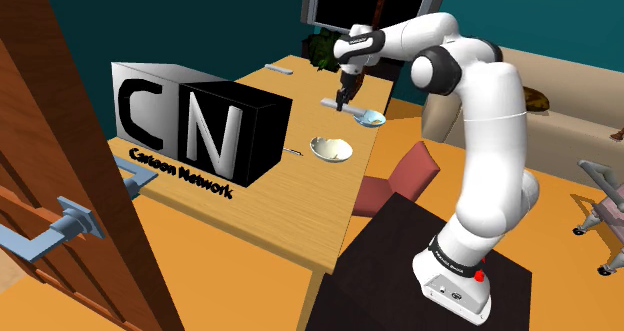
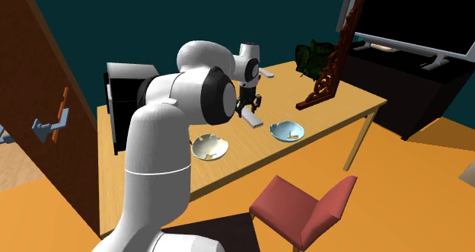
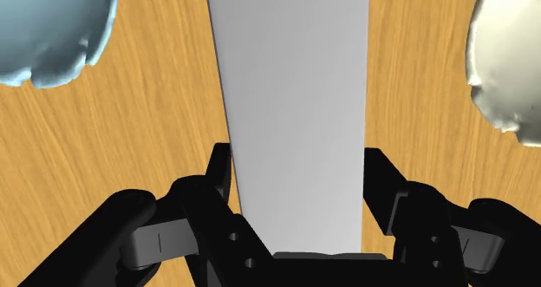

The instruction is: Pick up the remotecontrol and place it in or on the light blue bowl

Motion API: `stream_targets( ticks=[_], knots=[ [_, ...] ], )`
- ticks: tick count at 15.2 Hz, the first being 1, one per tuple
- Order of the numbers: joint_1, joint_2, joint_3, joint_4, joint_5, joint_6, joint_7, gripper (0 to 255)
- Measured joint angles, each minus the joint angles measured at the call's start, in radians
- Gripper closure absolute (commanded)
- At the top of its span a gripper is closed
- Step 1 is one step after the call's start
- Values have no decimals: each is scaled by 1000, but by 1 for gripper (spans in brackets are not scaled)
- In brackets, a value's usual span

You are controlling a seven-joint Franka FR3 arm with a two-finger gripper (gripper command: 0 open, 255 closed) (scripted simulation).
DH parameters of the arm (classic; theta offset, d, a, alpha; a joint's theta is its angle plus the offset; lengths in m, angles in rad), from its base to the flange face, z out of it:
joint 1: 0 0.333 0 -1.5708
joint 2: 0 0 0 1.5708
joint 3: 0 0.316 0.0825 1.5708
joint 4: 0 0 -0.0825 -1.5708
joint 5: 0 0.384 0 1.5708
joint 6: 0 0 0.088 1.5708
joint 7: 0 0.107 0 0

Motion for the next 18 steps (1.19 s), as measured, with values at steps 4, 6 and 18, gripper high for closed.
stream_targets(
  ticks=[4, 6, 18],
  knots=[
    [-79, 47, -12, 76, 16, -33, -81, 255],
    [-113, 70, -16, 119, 22, -55, -112, 255],
    [-339, 345, -9, 544, 70, -206, -253, 255]
  ],
)
